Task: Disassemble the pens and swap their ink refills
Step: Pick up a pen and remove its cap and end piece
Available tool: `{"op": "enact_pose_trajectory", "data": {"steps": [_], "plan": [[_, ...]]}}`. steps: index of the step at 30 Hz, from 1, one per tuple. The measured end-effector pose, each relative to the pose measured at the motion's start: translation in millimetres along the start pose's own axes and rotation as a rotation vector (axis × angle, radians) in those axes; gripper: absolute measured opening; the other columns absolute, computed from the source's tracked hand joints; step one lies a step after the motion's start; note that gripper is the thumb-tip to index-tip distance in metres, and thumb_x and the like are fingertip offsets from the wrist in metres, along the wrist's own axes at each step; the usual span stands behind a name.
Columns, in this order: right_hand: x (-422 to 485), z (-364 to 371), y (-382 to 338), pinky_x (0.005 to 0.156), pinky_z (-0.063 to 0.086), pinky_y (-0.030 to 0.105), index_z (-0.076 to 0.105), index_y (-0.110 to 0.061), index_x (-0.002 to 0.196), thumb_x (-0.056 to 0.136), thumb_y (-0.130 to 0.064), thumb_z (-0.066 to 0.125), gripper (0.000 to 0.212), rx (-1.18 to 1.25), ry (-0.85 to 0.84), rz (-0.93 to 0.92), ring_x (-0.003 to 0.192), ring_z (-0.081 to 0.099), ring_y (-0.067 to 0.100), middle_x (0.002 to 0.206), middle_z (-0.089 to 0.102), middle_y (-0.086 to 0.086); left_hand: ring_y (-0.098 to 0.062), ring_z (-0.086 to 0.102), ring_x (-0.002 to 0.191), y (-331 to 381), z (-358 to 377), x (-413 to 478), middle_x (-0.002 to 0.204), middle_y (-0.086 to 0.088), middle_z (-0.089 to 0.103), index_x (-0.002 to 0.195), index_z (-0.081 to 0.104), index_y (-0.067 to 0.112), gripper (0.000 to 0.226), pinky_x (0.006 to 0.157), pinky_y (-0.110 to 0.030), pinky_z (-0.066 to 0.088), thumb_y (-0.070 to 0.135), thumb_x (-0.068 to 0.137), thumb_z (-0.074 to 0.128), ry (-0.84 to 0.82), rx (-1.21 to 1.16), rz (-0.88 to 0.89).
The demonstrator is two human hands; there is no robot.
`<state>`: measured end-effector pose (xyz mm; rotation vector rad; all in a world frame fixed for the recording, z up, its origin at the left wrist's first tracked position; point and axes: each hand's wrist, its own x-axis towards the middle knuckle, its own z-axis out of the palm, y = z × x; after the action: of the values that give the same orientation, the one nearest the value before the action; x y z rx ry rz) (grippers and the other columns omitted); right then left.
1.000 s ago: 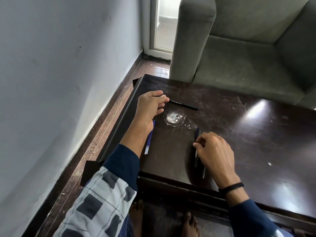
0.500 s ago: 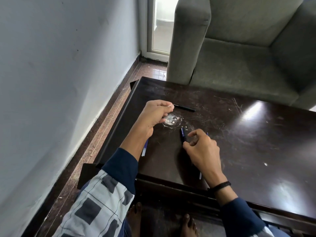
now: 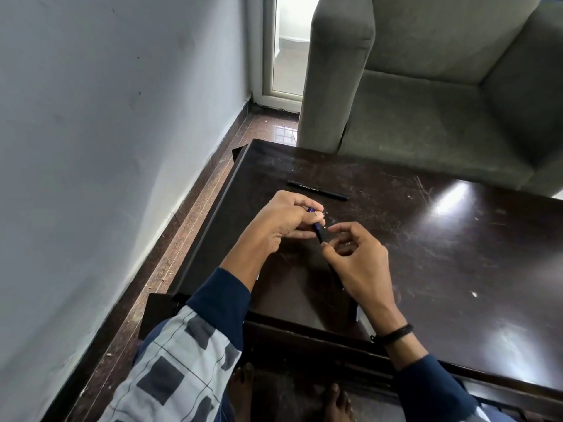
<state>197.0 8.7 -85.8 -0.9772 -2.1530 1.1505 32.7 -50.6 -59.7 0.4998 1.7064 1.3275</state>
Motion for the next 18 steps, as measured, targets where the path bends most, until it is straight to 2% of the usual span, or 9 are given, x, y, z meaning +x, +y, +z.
{"op": "enact_pose_trajectory", "data": {"steps": [2,5,7,11,14,18], "plan": [[3,1,3,0.071,0.056,0.016,0.07,-0.023,0.109,0.087,-0.012,0.078,0.025,-0.018,-0.005,0.018,0.077,0.069,-0.002,0.083,0.073,-0.011,-0.017,0.077,0.093,0,-1,0,0.097,-0.013,0.079,0.11,0.073,0.005,0.018,0.073,-0.031,0.064,-0.003,0.096,0.066,-0.019,-0.013,0.014],[6,2,7,0.078,0.063,0.035,0.067,-0.031,0.109,0.094,-0.018,0.073,0.021,0.006,0.002,0.062,0.082,0.072,0.005,0.091,0.074,-0.011,-0.021,0.077,0.097,-1,3,-1,0.099,-0.015,0.079,0.109,0.072,0.004,0.018,0.083,-0.038,0.064,-0.005,0.095,0.066,-0.064,-0.039,0.029],[7,3,8,0.078,0.064,0.039,0.065,-0.034,0.109,0.097,-0.022,0.071,0.018,0.03,-0.004,0.069,0.081,0.074,0.008,0.093,0.074,-0.009,-0.022,0.078,0.097,-1,5,-1,0.101,-0.016,0.078,0.109,0.072,0.002,0.017,0.084,-0.038,0.064,-0.005,0.095,0.066,-0.073,-0.049,0.044],[9,2,8,0.071,0.061,0.032,0.064,-0.037,0.106,0.101,-0.023,0.066,0.015,0.116,-0.018,0.103,0.072,0.072,0.007,0.09,0.074,-0.007,-0.023,0.078,0.097,-1,8,-3,0.101,-0.018,0.078,0.11,0.072,-0.002,0.019,0.082,-0.033,0.064,-0.005,0.091,0.07,-0.067,-0.104,0.075],[10,2,8,0.06,0.049,0.02,0.067,-0.033,0.112,0.105,-0.024,0.059,0.014,0.097,-0.017,0.091,0.064,0.061,0.002,0.083,0.071,-0.006,-0.023,0.078,0.097,-1,10,-4,0.1,-0.018,0.079,0.105,0.073,0.0,0.018,0.083,-0.032,0.064,-0.004,0.088,0.075,-0.057,-0.14,0.101],[9,4,7,0.057,0.04,0.021,0.072,-0.023,0.107,0.108,-0.027,0.053,0.02,0.039,-0.037,0.081,0.059,0.051,0.002,0.074,0.064,-0.01,-0.022,0.078,0.095,-2,11,-4,0.096,-0.015,0.08,0.099,0.075,0.005,0.014,0.086,-0.035,0.063,-0.001,0.087,0.077,-0.059,-0.108,0.135]]}}
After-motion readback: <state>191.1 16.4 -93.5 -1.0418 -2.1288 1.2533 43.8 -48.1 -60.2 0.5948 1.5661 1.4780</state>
